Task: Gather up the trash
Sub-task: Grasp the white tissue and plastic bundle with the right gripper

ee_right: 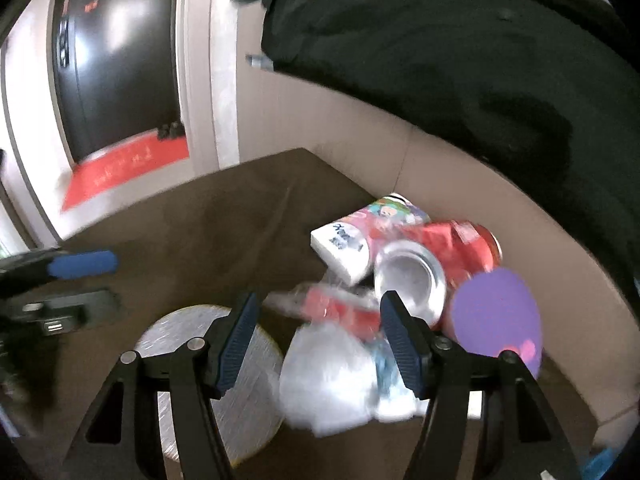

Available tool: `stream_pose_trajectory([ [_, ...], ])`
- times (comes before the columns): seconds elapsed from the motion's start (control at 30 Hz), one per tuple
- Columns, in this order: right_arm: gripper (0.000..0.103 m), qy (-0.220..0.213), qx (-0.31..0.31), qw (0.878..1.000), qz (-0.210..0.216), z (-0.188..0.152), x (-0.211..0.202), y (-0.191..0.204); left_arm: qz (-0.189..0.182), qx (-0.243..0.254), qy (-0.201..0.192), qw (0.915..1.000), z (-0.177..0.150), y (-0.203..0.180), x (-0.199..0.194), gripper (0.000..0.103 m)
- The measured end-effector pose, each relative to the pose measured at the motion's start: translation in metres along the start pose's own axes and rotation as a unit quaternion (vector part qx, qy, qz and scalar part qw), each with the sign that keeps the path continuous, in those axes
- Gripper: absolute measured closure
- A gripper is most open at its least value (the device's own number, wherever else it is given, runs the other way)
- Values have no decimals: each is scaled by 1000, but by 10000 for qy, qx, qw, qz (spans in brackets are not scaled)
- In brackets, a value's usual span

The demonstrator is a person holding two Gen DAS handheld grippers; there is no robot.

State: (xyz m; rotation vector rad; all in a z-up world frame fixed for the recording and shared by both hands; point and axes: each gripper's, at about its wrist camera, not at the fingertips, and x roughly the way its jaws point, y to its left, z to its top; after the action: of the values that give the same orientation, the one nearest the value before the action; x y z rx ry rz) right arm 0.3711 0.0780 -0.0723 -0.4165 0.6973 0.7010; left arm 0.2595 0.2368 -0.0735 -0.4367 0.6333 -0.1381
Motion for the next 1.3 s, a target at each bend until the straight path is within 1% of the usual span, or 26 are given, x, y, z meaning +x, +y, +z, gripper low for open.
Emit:
stream_pose_trajectory([
  [0.1,44,80,-325,9994,-97,4,17,5,-114,-94,-39,9999,0,4,-1,40],
  [0.17,44,233,-410,9988,-127,6,27,5,-162,-140,-43,9998,0,6,-2,40],
  [0.23,46,349,-364,9987,0,6,34,1,-184,-161,-67,9997,0,7,-3,40],
  [0.3,47,348,-280,9989,136,1,30,-1,-203,-194,-87,9996,0,7,-4,39],
  [0.33,48,332,-318,9989,134,-2,27,0,-215,-203,-83,9995,0,8,-4,40],
  [0.47,49,406,-368,9983,200,-19,12,2,-196,-172,-28,9997,0,5,-2,40],
  [0.57,48,312,-134,9988,341,-31,-11,-3,-159,-79,114,9998,-2,-1,3,40],
  [0.63,39,97,167,9987,476,-40,-34,-13,-151,8,236,9996,-4,-7,7,40],
  [0.73,34,-179,428,9979,447,-48,-60,-28,-191,178,431,9987,-3,-23,13,40],
  [0.83,33,-362,713,9964,299,-60,-85,-48,-309,271,611,9973,-2,-43,21,40],
  [0.87,33,-415,870,9952,161,-67,-95,-58,-338,288,666,9968,-2,-49,24,40],
  [1.0,33,-449,1408,9887,-245,-88,-113,-95,-537,266,1100,9921,-5,-87,47,39],
  [1.03,33,-438,1580,9859,-323,-96,-118,-105,-546,240,1152,9916,-5,-93,52,40],
  [1.13,33,-486,2021,9777,-286,-121,-131,-127,-259,40,1226,9921,-6,-109,72,40],
  [1.2,33,-528,2283,9720,-202,-136,-137,-139,85,-129,1230,9923,-6,-113,87,40],
  [1.27,33,-585,2432,9681,-130,-148,-144,-142,350,-115,1244,9915,-7,-116,97,40],
  [1.3,33,-610,2500,9663,-109,-155,-147,-145,526,28,1217,9912,-9,-122,103,40],
])
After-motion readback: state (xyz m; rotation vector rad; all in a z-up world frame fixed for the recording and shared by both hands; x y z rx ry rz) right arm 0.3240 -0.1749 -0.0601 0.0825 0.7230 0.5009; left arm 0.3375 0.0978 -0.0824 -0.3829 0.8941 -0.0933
